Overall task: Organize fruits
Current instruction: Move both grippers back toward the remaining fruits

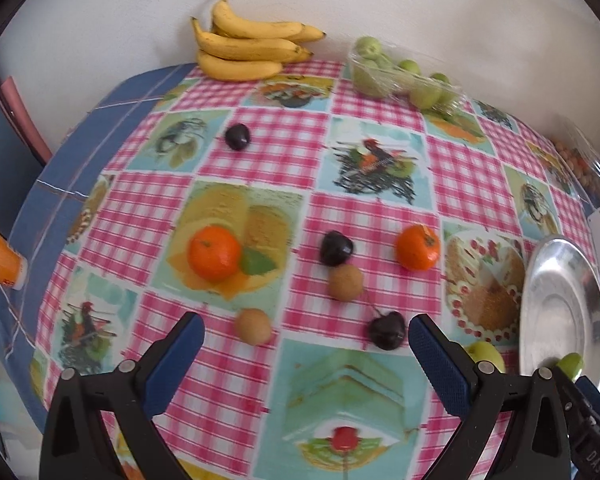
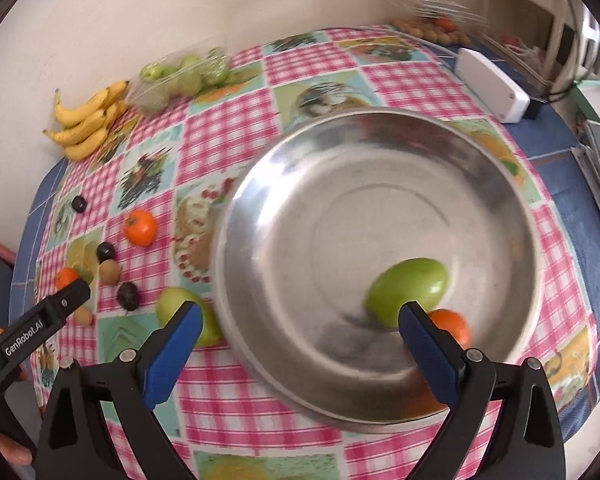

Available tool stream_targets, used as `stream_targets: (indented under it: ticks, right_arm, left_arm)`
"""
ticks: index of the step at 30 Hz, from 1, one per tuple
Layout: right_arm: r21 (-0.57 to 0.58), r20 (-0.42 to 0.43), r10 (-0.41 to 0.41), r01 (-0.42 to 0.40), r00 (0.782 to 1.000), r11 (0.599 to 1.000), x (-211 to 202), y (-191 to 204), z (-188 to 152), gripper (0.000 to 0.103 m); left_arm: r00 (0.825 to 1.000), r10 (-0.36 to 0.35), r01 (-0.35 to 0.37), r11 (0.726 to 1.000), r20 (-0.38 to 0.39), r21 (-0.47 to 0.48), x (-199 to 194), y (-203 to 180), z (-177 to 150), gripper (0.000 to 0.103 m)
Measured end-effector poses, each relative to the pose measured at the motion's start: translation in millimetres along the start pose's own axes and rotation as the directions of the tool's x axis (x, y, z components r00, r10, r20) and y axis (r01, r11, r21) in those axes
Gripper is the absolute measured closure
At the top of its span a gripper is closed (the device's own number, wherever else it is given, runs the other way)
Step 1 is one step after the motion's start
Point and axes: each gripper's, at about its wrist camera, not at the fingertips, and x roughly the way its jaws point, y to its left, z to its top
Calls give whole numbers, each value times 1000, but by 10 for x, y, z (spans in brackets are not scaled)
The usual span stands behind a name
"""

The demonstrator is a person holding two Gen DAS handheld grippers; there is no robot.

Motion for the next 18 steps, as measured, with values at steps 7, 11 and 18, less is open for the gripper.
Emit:
stream_targets:
  ticks: [7,11,18]
  right_arm:
    - [-69,-13,65,-66,998,995,28,435,-26,5]
    - [-120,-30,99,-102,995,987,53,691,-55,5]
    - [-159,-69,148,-157,987,975,131,968,-122,5]
  left_arm:
    - [1000,8,-7,998,9,-68,-44,383,67,0]
    - [1000,4,-3,995,9,-103,-63,602,82,0]
    - [1000,1,-4,986,-20,-167,-1,872,77,0]
